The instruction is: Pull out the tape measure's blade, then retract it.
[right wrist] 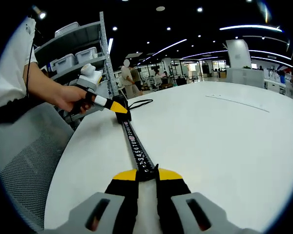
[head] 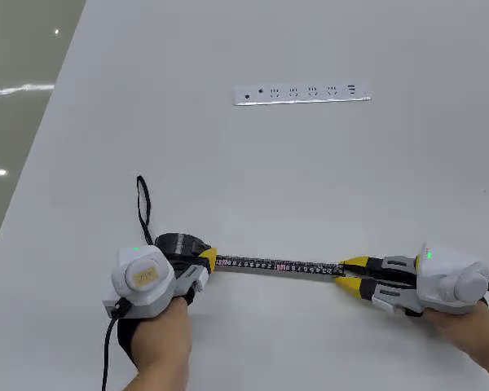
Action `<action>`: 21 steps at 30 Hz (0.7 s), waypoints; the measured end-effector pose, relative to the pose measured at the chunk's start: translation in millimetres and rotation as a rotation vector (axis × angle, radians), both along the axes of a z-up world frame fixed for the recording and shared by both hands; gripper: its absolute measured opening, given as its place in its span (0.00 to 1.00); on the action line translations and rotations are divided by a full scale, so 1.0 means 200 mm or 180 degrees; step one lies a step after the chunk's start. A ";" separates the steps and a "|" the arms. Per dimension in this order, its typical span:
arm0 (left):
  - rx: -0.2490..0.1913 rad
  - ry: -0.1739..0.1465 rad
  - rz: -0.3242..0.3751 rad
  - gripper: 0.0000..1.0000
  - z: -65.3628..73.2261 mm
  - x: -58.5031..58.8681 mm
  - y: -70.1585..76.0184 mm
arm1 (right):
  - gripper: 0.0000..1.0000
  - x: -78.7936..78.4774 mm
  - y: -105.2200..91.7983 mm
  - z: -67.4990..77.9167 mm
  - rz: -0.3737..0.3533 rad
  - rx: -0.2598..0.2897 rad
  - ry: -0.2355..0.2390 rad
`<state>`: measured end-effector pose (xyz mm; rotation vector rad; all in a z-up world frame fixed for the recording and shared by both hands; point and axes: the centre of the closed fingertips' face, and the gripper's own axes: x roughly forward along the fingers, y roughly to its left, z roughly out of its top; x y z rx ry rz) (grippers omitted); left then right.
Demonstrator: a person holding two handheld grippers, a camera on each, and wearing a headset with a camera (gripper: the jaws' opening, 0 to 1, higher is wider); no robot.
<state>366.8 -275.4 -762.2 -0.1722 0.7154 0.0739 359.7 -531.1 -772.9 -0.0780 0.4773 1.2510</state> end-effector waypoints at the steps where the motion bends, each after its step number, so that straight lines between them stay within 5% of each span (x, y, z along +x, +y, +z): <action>1: 0.0002 -0.0003 -0.0001 0.63 0.00 0.00 0.00 | 0.13 0.00 0.01 0.00 0.0007 0.0001 -0.0006; 21: -0.0011 0.0009 0.0000 0.63 0.00 0.00 0.00 | 0.13 0.02 0.09 -0.01 0.0083 0.0019 -0.0015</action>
